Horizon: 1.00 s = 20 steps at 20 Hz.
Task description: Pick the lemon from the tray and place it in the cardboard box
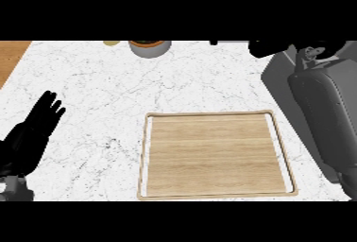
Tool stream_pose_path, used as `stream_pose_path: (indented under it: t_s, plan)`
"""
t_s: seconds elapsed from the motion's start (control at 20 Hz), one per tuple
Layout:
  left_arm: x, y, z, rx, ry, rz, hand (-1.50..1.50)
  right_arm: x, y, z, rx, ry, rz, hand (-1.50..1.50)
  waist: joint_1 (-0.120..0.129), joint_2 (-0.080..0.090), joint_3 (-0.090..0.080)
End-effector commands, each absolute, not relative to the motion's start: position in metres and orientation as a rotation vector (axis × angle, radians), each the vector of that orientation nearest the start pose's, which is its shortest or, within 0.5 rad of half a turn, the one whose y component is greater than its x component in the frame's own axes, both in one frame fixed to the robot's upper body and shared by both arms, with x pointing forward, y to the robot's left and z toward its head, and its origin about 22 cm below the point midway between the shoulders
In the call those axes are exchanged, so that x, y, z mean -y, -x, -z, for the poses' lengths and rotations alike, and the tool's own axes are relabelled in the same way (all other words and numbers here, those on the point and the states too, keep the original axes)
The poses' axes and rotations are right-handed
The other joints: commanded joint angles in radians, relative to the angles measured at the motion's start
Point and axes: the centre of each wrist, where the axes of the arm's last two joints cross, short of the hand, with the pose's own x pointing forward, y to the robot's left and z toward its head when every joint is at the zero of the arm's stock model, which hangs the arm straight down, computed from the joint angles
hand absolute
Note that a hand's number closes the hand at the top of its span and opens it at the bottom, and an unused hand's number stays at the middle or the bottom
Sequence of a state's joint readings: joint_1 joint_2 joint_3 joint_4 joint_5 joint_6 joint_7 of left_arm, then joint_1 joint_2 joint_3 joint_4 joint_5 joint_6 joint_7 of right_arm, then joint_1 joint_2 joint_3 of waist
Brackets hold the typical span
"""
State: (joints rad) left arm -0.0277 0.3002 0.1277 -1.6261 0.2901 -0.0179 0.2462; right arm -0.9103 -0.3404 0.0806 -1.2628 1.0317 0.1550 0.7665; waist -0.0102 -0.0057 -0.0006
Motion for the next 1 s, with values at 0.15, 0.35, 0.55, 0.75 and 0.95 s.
stream_pose_path:
  t_s: [0.15,0.35,0.55,0.75,0.95]
  plan:
    - [-0.314,-0.248,-0.056,1.437,-0.047,-0.057,0.0,0.235,-0.394,-0.247,1.132,1.504,-0.451,1.5,0.018,0.006,0.001]
    - [-0.312,-0.236,-0.065,1.433,-0.024,-0.043,0.0,0.27,-0.392,-0.273,1.111,1.509,-0.483,1.5,0.022,0.006,0.001]
    - [-0.321,-0.243,-0.036,1.454,-0.03,-0.057,0.0,0.283,-0.396,-0.255,1.071,1.503,-0.525,1.5,0.018,0.007,0.0]
    - [-0.306,-0.255,-0.061,1.453,-0.063,-0.044,0.0,0.317,-0.401,-0.228,1.113,1.531,-0.534,1.5,0.019,0.008,0.001]
    - [-0.329,-0.253,-0.048,1.452,-0.032,-0.035,0.0,0.346,-0.409,-0.206,1.117,1.484,-0.532,1.5,0.024,0.011,0.001]
